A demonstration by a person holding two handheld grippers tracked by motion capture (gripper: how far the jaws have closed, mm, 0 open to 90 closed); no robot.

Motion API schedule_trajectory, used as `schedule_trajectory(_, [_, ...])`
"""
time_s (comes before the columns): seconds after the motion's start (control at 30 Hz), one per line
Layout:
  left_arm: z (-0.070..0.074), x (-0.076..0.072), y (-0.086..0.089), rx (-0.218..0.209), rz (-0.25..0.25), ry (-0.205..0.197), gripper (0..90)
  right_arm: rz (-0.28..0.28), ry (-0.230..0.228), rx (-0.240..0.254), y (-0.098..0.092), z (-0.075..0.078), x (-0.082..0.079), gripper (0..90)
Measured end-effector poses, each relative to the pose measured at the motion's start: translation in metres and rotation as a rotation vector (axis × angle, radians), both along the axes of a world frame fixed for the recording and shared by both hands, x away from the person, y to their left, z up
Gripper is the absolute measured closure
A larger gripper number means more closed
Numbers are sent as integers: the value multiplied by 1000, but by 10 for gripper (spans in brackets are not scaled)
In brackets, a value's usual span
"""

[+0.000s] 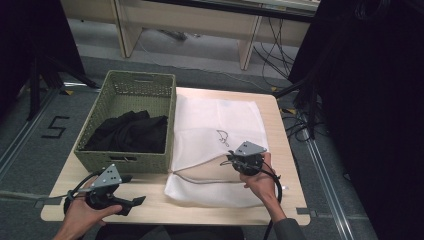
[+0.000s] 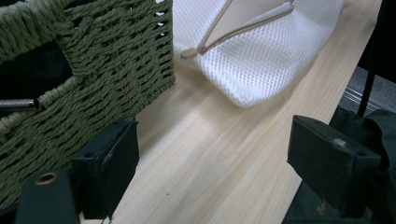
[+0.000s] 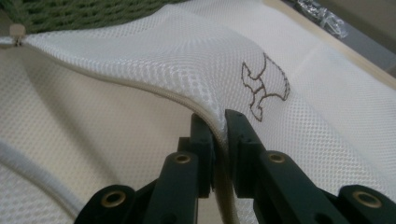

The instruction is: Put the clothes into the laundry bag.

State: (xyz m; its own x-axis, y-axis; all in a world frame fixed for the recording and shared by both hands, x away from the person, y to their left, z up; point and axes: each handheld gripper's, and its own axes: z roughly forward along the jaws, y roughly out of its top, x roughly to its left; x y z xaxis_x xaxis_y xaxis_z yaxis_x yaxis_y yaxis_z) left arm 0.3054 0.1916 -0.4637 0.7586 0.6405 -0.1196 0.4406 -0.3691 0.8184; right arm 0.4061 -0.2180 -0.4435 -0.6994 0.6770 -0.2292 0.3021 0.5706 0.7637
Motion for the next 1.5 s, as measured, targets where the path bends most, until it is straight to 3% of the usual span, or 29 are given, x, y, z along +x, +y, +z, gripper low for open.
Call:
schedule_trajectory(0.1, [0, 1, 0, 15, -10, -17, 164, -20, -26, 33, -2, 10, 5, 831])
schedule_trajectory(0.17, [1, 1, 0, 12, -11, -12, 162, -33, -17, 56, -1, 15, 6, 831])
schedule_trajectory(0.37, [1, 1, 1, -7, -18, -22, 154, -30, -38, 75, 2, 25, 13, 832])
schedule_trajectory(0.47, [0, 1, 1, -19, -6, -29, 148, -42, -73, 81, 4, 30, 17, 832])
schedule_trajectory(0.6, [1, 1, 3, -38, 9, -38, 151, -36, -54, 93, 6, 32, 19, 828])
schedule_trajectory(0.63, [1, 1, 3, -58, 13, -36, 162, -35, -57, 96, 6, 32, 19, 827])
schedule_trajectory(0.73, [3, 0, 4, -56, 7, -54, 224, -34, -51, 97, 7, 32, 19, 823])
schedule_trajectory(0.77, [4, -3, 4, -44, 32, -46, 224, -35, -46, 101, 7, 32, 19, 822])
schedule_trajectory(0.93, [10, -1, 8, -69, 58, -34, 222, -31, -66, 94, 7, 32, 19, 818])
schedule_trajectory(1.03, [18, -2, 11, -31, 89, -29, 257, -34, -51, 97, 7, 31, 18, 816])
schedule_trajectory(1.17, [26, -3, 12, -34, 116, -53, 275, -26, -58, 89, 7, 31, 19, 814])
schedule_trajectory(1.3, [35, 2, 17, -28, 150, -55, 242, -19, -43, 90, 7, 31, 18, 811])
schedule_trajectory(1.47, [53, 19, 29, -19, 220, -68, 194, -16, -69, 83, 6, 31, 19, 809])
schedule_trajectory(1.5, [59, 23, 32, -19, 227, -72, 228, -20, -65, 90, 7, 31, 19, 808])
